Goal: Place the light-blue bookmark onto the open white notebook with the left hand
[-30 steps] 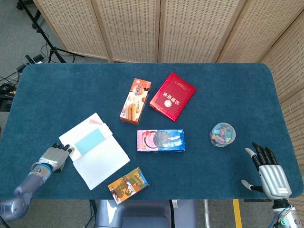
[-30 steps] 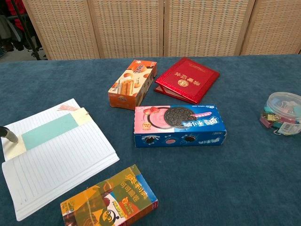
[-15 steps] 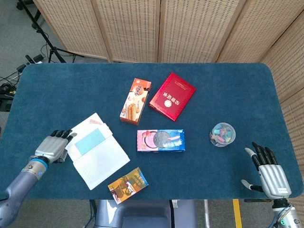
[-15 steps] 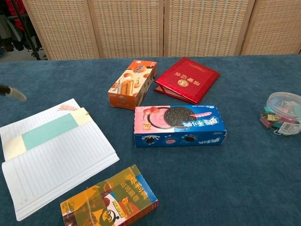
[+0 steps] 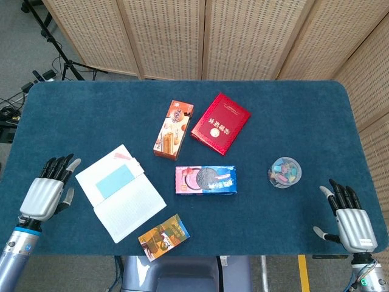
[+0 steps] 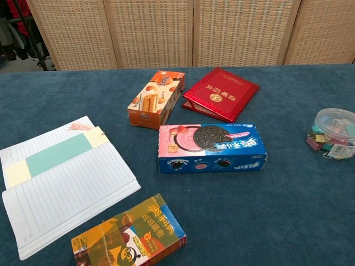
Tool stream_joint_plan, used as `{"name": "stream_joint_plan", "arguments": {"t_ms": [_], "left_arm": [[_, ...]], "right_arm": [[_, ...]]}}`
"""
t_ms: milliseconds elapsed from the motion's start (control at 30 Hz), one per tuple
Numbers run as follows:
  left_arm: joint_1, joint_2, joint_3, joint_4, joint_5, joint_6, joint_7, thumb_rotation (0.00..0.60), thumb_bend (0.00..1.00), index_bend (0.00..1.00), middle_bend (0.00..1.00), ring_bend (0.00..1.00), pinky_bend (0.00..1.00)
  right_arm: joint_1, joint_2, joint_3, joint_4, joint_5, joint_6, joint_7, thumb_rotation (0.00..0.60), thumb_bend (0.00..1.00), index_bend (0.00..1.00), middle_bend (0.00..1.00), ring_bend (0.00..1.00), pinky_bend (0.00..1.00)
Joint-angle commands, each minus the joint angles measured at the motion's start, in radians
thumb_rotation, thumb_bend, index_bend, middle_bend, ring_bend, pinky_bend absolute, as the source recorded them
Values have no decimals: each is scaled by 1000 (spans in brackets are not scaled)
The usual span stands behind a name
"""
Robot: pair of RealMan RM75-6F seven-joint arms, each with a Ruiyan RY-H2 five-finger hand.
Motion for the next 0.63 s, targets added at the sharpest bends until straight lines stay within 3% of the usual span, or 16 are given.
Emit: {"name": "stream_joint_plan", "arguments": {"t_ms": [33, 167, 633], "left_arm": [[60, -63, -16, 85, 34, 45, 10, 600, 567, 0, 0, 0, 0], [92, -87, -39, 142, 35, 43, 22, 600, 564, 0, 0, 0, 0], [124, -57, -85, 137, 65, -8, -30, 600, 560, 0, 0, 0, 0]], "right_arm": [[-4, -3, 4, -1, 2, 10, -10, 600, 105, 100, 0, 0, 0], [-4, -10, 8, -2, 10, 8, -33, 600, 105, 100, 0, 0, 0], [7, -27, -2, -3, 5, -19, -72, 600, 105, 100, 0, 0, 0]]}}
